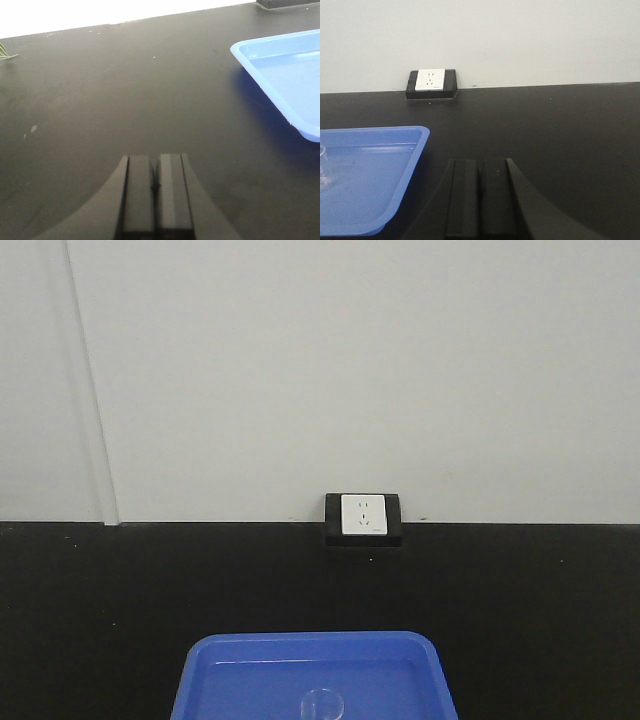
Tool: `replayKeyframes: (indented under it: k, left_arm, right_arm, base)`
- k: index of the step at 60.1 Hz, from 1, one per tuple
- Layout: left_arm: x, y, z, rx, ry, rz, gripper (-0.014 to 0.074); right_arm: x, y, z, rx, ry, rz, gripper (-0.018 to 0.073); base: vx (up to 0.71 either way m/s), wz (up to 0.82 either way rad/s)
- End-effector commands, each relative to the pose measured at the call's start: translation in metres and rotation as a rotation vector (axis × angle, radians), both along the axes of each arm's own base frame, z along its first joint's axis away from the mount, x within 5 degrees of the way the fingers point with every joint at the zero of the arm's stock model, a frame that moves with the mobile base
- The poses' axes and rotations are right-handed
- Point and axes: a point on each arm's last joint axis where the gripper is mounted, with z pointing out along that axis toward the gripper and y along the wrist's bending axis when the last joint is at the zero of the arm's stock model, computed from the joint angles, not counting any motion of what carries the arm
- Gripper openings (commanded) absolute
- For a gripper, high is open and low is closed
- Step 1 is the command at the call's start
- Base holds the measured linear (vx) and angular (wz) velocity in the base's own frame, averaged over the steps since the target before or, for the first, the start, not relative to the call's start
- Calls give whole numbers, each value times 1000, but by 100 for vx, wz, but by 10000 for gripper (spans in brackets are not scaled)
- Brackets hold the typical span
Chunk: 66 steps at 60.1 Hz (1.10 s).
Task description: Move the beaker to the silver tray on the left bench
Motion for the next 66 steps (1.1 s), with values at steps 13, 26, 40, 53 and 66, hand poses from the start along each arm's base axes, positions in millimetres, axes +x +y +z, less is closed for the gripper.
replayKeyframes:
  k: [13,26,40,53,66]
  left_arm:
    - [2,-1,0,-7,-62,-11,1]
    - [2,-1,0,-7,-62,-11,1]
    - [2,-1,0,-7,-62,-11,1]
    - [2,-1,0,-7,-62,-11,1]
    - [2,-1,0,-7,-62,-11,1]
  right_arm:
    - [0,1,6,-6,-90,15,-11]
    - [0,2,10,-4,-126,21,-11]
    - [-2,3,22,39,-234,37,-11]
    - [-11,3,96,-7,-393,36,-11]
    - [44,7,174,-72,-301,36,-11]
  base:
    - [0,0]
    - [0,0]
    - [0,0]
    - [0,0]
    - [0,0]
